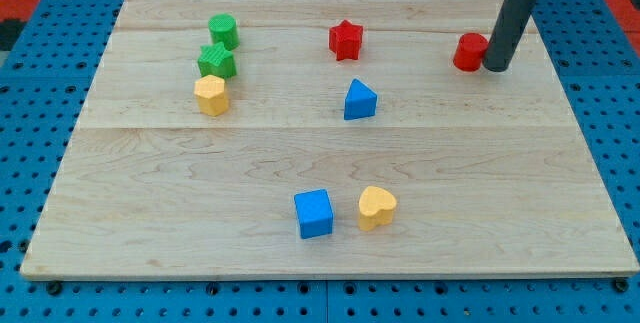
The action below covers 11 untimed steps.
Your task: Move blue cube a bit right
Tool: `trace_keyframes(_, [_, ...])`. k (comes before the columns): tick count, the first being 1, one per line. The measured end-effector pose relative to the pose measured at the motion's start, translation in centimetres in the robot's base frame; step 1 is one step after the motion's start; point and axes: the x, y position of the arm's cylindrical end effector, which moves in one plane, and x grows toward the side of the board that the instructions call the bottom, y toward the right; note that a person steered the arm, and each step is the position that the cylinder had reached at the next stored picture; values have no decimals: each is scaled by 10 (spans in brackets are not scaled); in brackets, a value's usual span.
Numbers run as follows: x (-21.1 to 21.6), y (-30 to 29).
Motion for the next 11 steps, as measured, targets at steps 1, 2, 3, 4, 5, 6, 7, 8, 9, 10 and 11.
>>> trace_keyframes(1, [-12,0])
trace_keyframes(2, [-4,2])
trace_keyframes(3, [82,7])
trace_keyframes(4, [132,-53])
trace_keyframes(5, [134,-145])
trace_keyframes(6, [108,-213])
trace_keyframes(7, [96,-220])
trace_keyframes(8, [92,-220])
trace_keyframes(9, [88,-220])
trace_keyframes(10, [80,-208])
trace_keyframes(11, [76,-179])
